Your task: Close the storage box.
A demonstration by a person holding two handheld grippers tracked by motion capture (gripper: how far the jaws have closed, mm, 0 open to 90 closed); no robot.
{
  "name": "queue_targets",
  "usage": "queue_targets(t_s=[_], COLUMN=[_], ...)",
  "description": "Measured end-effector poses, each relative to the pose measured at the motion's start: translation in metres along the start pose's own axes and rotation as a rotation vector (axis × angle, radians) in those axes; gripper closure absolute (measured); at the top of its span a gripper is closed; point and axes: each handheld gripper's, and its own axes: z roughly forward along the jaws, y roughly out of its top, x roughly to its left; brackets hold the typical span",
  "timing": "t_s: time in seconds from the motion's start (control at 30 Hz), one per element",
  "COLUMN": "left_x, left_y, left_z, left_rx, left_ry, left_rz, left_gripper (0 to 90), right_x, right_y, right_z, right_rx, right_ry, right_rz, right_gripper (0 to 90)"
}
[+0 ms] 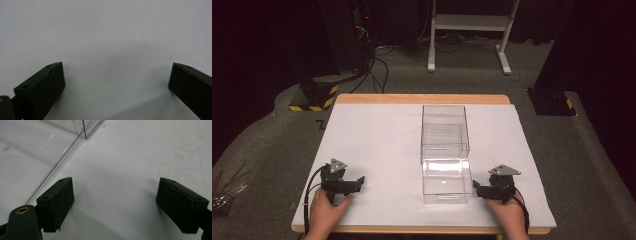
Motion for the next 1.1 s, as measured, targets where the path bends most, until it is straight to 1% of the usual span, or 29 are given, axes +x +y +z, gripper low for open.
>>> queue_targets(t_s=[0.43,0.53,0.67,0.83,0.93,1.0,1.03,1.07,1.1], left_x=[0.000,0.000,0.000,0.000,0.000,0.000,0.000,0.000,0.000], left_y=[0.000,0.000,0.000,0.000,0.000,0.000,0.000,0.000,0.000], left_z=[0.000,0.000,0.000,0.000,0.000,0.000,0.000,0.000,0.000], left_rx=[0.000,0.000,0.001,0.001,0.001,0.001,0.001,0.000,0.000], left_ry=[0.000,0.000,0.001,0.001,0.001,0.001,0.001,0.000,0.001], left_rz=[0.001,0.000,0.004,0.003,0.003,0.003,0.003,0.000,0.003], left_gripper=[0.9,0.8,0.9,0.9,0.9,0.9,0.9,0.9,0.9], right_x=[0.000,0.000,-0.001,0.000,-0.001,-0.001,0.000,-0.001,0.000], right_y=[0.000,0.000,0.000,0.001,0.002,0.003,0.003,0.004,0.004], right_z=[0.000,-0.001,-0.003,-0.005,-0.009,-0.011,-0.013,-0.014,-0.015], right_rx=[-0.002,-0.005,-0.030,-0.042,-0.058,-0.073,-0.078,-0.082,-0.083], right_ry=[0.001,0.005,0.001,0.003,0.007,0.011,0.016,0.016,0.017], right_rz=[0.000,0.009,0.004,0.002,0.009,0.004,0.011,0.001,0.007], right_gripper=[14.7,14.7,14.3,13.9,13.7,13.6,13.6,13.6,13.5])
